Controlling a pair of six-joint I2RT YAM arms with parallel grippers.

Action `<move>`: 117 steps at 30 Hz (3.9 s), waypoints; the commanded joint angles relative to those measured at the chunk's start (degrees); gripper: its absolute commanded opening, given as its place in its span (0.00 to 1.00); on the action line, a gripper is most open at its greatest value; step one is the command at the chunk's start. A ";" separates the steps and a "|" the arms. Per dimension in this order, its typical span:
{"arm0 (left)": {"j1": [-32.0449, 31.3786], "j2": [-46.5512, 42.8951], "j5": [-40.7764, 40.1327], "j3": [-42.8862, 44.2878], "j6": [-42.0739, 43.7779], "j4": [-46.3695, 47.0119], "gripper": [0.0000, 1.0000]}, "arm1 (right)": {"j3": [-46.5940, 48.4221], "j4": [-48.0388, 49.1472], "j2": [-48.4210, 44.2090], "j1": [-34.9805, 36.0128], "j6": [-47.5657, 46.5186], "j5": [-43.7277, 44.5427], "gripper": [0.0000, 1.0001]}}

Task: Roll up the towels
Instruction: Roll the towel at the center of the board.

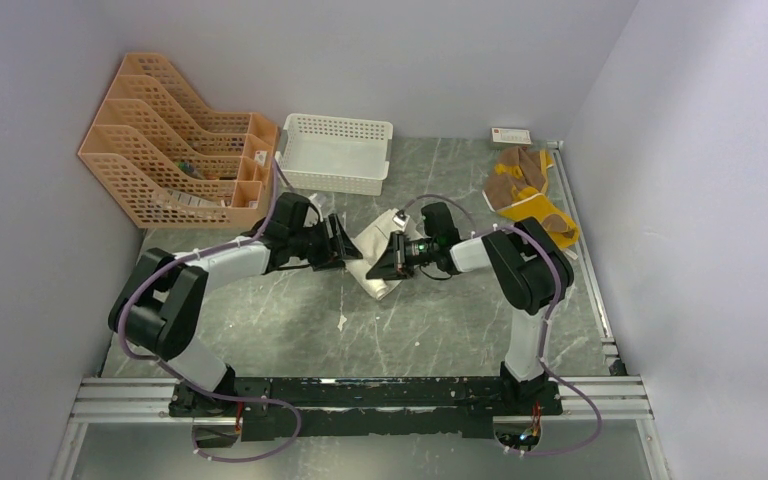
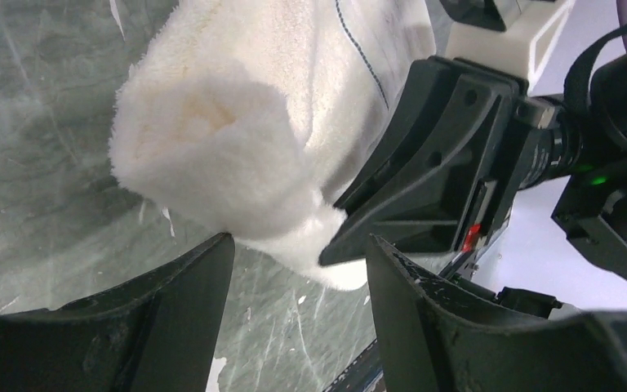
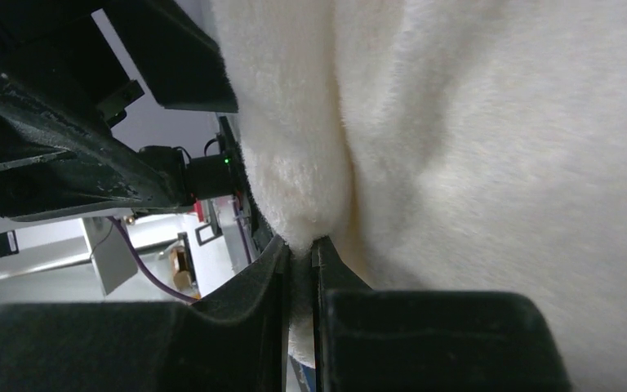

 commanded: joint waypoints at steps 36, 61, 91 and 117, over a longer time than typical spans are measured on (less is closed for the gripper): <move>-5.81 11.18 -8.53 9.97 -3.53 -13.36 0.85 | -1.19 5.21 2.77 5.75 2.31 1.39 0.05; -3.86 15.86 -13.64 9.77 0.07 -15.41 0.16 | 15.62 -40.98 -11.39 17.18 -33.03 46.16 0.43; -2.48 17.73 -10.94 8.66 -0.11 -14.38 0.10 | 15.20 -38.50 -11.63 35.71 -34.33 71.43 0.51; -0.22 15.74 -5.25 8.66 0.98 -13.71 0.14 | 9.66 -29.36 -9.22 35.23 -31.67 66.74 0.00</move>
